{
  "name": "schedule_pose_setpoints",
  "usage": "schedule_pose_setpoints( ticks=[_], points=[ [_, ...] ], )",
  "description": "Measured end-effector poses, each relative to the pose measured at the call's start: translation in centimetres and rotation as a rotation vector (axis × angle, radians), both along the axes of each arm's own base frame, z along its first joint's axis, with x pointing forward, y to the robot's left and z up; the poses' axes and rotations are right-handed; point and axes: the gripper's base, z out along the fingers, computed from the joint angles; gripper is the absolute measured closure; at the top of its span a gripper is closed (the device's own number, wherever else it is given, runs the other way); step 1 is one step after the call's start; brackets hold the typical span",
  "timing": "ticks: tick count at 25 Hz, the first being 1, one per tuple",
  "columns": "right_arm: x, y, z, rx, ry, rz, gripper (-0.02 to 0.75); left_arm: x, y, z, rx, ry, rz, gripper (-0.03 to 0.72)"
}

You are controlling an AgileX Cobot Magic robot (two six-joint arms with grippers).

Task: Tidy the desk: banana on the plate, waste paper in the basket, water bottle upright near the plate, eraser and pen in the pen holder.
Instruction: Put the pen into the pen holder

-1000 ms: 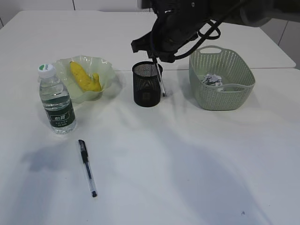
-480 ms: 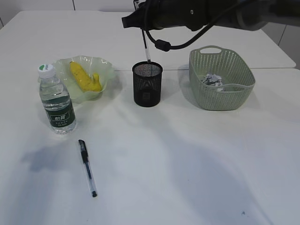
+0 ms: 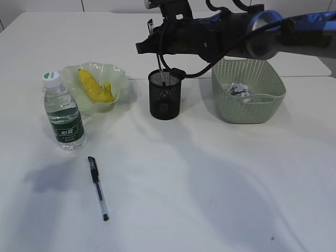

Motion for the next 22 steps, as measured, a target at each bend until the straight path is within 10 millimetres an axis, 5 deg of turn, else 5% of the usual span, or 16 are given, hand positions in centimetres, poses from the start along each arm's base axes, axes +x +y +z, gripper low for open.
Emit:
schedule_pose_setpoints(
  ticks=[5, 13, 22],
  points=[
    [0.1, 0.1, -0.7, -0.004, 0.006, 0.002, 0.650, 0.0, 0.0, 0.0, 0.000, 0.000, 0.000, 0.293],
    [0.1, 0.1, -0.7, -0.006, 0.008, 0.001, 0.374, 0.0, 0.0, 0.0, 0.000, 0.002, 0.000, 0.293],
    [-2.0, -1.4, 1.9, -0.096, 0.223, -0.063, 0.350, 0.0, 0.0, 0.0, 0.000, 0.002, 0.000, 0.293]
  ],
)
